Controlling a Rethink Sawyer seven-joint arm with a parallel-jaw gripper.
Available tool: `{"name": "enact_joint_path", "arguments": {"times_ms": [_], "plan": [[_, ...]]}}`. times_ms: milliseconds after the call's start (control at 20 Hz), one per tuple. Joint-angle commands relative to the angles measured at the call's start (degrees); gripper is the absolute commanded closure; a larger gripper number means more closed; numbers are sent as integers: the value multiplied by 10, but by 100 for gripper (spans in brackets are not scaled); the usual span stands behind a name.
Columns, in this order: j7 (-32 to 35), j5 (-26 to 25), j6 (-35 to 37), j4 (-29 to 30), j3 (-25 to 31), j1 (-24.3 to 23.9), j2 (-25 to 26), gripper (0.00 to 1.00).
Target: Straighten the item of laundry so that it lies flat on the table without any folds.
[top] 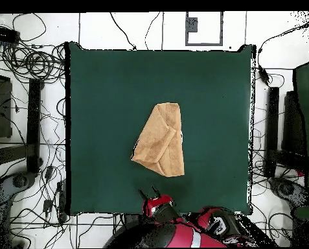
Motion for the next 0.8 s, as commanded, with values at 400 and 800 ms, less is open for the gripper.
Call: {"name": "enact_joint_path", "arguments": {"times_ms": [400, 800], "plan": [[-135, 133, -25, 12, -86, -2, -4, 0], [80, -162, 4, -134, -63, -48, -22, 0]]}}
